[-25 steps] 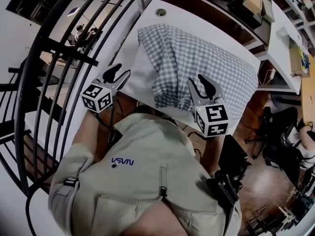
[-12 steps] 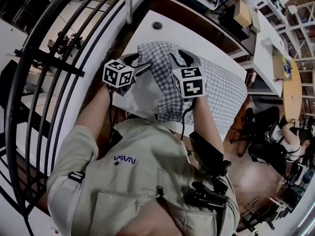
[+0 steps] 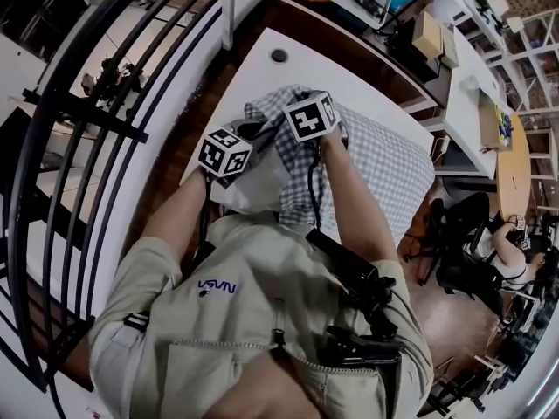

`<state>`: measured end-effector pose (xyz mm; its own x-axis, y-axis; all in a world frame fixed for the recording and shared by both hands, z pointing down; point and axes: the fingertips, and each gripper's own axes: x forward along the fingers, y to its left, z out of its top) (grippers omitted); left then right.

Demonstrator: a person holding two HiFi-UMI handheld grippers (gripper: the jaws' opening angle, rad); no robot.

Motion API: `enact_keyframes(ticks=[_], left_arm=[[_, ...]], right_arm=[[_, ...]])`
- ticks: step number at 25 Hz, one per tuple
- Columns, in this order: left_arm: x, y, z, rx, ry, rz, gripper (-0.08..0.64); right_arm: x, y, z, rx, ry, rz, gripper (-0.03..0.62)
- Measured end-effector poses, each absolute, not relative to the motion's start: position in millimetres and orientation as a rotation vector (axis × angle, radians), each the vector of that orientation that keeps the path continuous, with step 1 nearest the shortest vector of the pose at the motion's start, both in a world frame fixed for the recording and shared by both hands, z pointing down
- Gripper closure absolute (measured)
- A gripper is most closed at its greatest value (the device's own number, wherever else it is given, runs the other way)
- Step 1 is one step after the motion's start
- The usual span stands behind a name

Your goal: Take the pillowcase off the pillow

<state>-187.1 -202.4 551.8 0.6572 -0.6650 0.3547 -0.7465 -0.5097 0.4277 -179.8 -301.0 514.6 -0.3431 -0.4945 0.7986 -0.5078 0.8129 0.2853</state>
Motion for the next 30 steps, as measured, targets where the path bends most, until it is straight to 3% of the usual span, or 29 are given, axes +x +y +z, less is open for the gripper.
enact_keyframes(ticks=[9, 17, 22, 27, 30], left_arm=[[-182, -185, 495, 2.539, -1.263, 0.250, 0.523], [-199, -158, 419, 2.621, -1.284, 0.024, 0.535], [-228, -185, 470, 2.402, -1.319, 0.004, 0.535], [-212, -221, 523, 2.330, -1.363, 0.171, 0.525], [-208, -228, 529, 2.327, -1.401, 0.234, 0.471]], right_arm=[[-140, -340, 469, 1.017, -2.033, -0.104, 0.586], [-8, -386, 441, 1.280, -1.836, -0.077, 0.586], [78, -380, 486, 1.344, -1.703, 0.064, 0.584], [78, -365, 513, 1.349, -1.756, 0.078, 0.584], [68, -360, 490, 1.398, -1.864, 0.074, 0.518]])
